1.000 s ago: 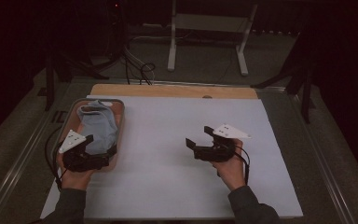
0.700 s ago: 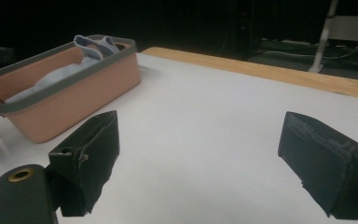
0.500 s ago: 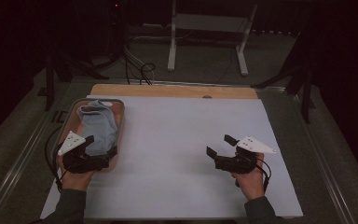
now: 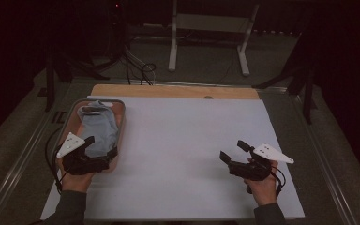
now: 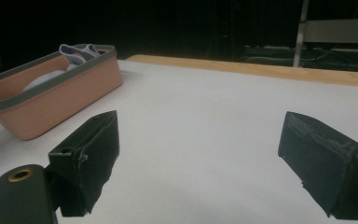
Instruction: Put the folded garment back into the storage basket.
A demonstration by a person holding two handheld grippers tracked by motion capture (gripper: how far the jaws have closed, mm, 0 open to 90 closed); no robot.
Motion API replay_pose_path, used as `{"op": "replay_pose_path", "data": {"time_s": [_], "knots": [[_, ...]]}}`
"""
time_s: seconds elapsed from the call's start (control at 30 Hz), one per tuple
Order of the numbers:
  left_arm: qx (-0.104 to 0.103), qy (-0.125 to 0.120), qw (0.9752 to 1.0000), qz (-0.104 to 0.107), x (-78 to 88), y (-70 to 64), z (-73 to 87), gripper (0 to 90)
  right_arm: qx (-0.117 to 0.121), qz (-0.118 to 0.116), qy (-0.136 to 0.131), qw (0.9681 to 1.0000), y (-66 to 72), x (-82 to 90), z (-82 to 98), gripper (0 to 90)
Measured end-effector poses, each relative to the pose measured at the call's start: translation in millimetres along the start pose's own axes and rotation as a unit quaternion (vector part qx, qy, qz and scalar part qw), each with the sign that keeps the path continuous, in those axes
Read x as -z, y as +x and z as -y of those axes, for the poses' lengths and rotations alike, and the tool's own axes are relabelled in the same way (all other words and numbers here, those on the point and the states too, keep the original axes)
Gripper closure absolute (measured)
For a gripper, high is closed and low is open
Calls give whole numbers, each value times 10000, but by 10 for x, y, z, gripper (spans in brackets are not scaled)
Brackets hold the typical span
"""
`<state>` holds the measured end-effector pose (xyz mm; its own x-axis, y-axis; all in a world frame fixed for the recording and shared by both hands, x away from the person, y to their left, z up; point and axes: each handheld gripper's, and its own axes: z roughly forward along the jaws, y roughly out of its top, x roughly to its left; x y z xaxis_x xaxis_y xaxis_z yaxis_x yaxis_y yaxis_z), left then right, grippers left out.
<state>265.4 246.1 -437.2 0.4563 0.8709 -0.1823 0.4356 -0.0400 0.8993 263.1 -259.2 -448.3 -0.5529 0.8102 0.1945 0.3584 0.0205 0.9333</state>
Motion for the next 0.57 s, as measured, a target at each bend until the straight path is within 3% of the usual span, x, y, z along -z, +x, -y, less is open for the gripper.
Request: {"op": "replay_pose_path", "data": {"time_s": [0.57], "knots": [[26, -52, 10000, -10, 12, 22, -6, 5, -42, 74, 35, 10000, -56, 49, 99, 126]]}}
